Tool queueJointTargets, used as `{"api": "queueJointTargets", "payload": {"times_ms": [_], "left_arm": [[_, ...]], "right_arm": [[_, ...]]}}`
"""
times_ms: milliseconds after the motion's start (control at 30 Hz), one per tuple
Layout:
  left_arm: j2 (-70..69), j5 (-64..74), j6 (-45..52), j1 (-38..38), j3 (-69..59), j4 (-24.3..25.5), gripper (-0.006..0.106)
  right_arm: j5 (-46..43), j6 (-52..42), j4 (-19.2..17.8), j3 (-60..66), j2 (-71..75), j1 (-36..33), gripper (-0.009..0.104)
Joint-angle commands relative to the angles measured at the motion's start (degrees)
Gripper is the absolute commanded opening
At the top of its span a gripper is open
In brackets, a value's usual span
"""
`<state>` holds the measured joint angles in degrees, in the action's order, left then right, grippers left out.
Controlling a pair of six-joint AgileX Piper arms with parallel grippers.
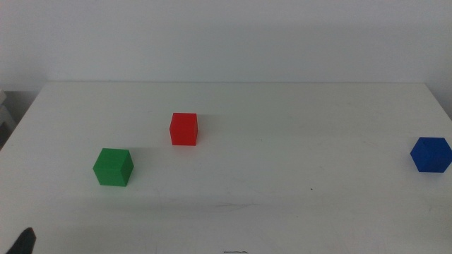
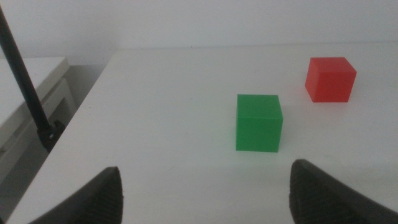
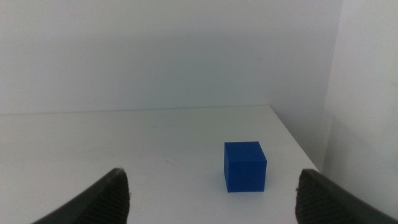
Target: Stack red cubes first, then green, then blue cubes in a specific spot.
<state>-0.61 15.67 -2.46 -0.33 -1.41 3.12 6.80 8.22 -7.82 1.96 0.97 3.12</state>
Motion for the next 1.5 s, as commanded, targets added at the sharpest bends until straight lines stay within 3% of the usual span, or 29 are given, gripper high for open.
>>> {"api": "queueJointTargets", "payload": {"times_ms": [0, 467, 700, 967, 1100, 1267, 1467], "left_arm": [[2.99, -3.74, -0.69, -0.21, 5.1, -0.43, 0.09], [43.25, 40.1, -0.63, -0.21, 54.7, -3.12, 0.09], [52.15, 42.24, -0.63, -0.21, 62.87, -4.69, 0.09], [59.11, 36.3, 2.46, -0.21, 64.07, -13.17, 0.09], [68.02, 39.8, 5.47, -0.74, 70.18, -16.67, 0.09], [79.12, 41.03, 3.96, -7.97, 79.51, -11.78, 0.09], [93.83, 41.39, -5.2, -15.55, 92.56, -4.08, 0.09]], "right_arm": [[-4.39, -0.53, -0.69, -1.36, 0.88, -0.01, 0.094], [-4.39, -0.53, -0.69, -1.36, 0.88, -0.01, 0.094], [-4.39, -0.53, -0.69, -1.36, 0.88, -0.01, 0.094], [-4.39, -0.53, -0.69, -1.36, 0.88, -0.01, 0.094], [-4.39, -0.53, -0.69, -1.36, 0.88, -0.01, 0.094], [-4.39, -0.53, -0.69, -1.36, 0.88, -0.01, 0.094], [-4.39, -0.53, -0.69, -1.36, 0.88, -0.01, 0.094]]}}
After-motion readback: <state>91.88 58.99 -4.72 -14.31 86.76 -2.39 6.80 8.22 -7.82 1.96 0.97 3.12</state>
